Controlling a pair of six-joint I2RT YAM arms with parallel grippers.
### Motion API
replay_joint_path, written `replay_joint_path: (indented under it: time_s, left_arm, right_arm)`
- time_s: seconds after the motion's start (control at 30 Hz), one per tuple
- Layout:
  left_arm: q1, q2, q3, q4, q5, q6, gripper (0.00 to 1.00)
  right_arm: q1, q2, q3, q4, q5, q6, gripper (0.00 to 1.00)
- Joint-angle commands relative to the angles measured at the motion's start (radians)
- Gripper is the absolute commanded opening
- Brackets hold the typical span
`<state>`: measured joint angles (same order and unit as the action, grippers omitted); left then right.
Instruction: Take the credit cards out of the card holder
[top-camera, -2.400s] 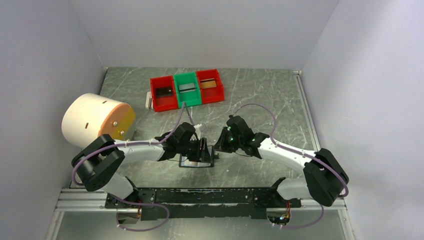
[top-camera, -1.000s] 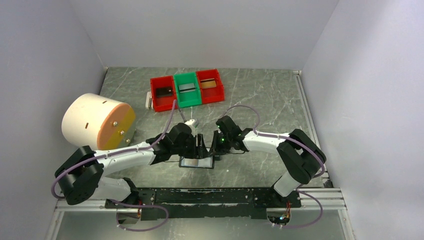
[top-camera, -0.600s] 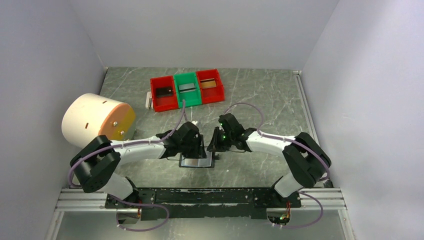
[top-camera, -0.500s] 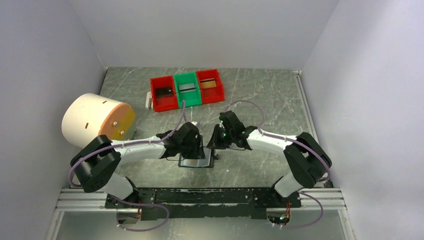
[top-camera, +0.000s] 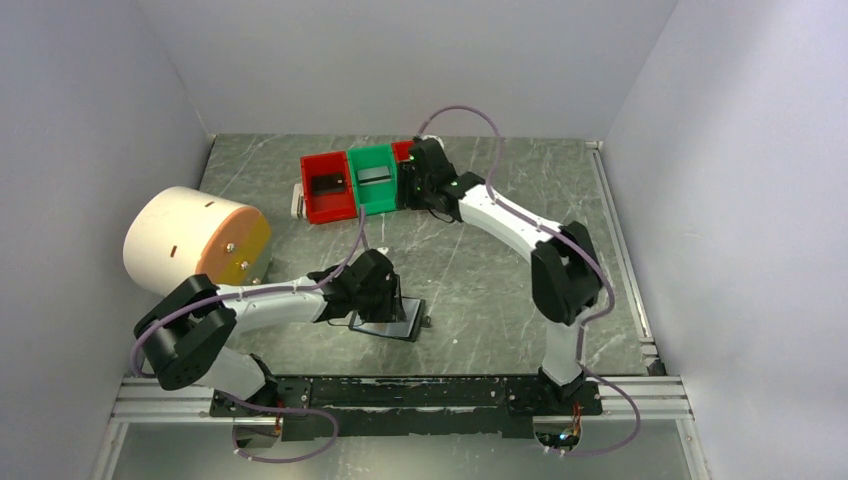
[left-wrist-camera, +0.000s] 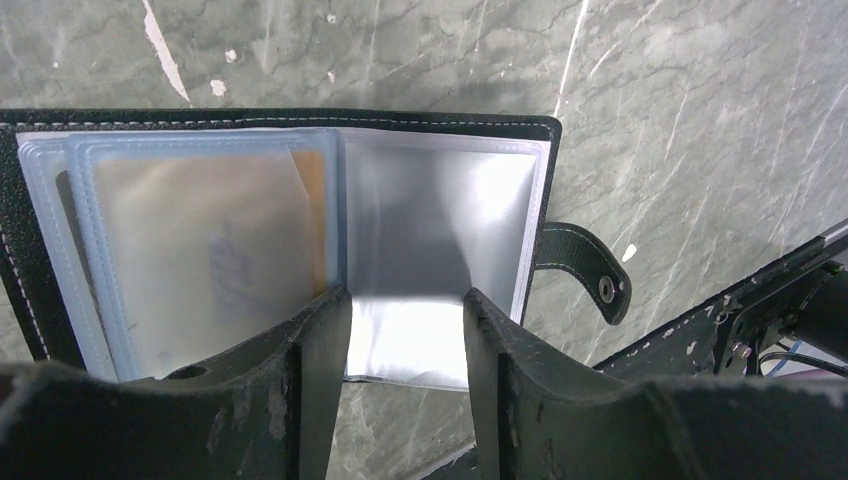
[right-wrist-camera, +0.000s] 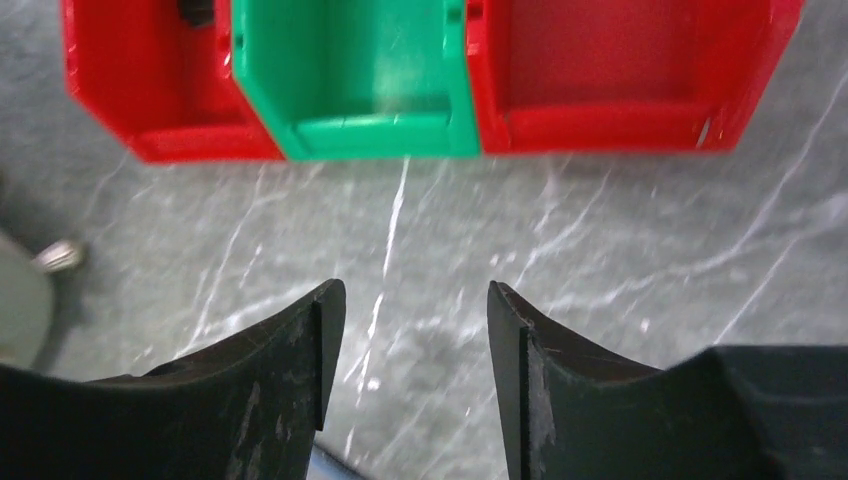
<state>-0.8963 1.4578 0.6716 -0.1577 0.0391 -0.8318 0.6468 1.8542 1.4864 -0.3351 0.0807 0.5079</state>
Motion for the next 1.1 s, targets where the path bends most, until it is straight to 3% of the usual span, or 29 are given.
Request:
replay_joint_path:
  time_s: [0.0, 0.3, 0.57, 0.8, 1.07]
  left_arm:
    - [0.000, -0.022, -0.018, 0.001, -0.025, -0.014, 0.51]
    - [0.000, -0.022, -0.012, 0.007, -0.018, -0.023, 0.51]
    - [0.000, -0.025, -0.008, -0.003, -0.016, -0.019, 0.51]
    - [0.000, -0.029, -0.002, -0.008, -0.016, -0.017, 0.51]
    - [0.000, -0.038, -0.007, 0.009, -0.002, -0.018, 0.52]
  right_arm:
    - [-0.010, 0.158, 0.186, -0.133, 0.118, -0.169, 0.59]
    - [-0.013, 0.394, 0.489, -0.197, 0.156, -0.278, 0.60]
    - [-0.013, 0.524, 0.627, -0.218, 0.187, -0.296, 0.61]
    - [-0.013, 0.565, 0.594, -0.208, 0.166, -0.273, 0.60]
    - [-0.012, 0.434, 0.383, -0.146, 0.156, -0.245, 0.59]
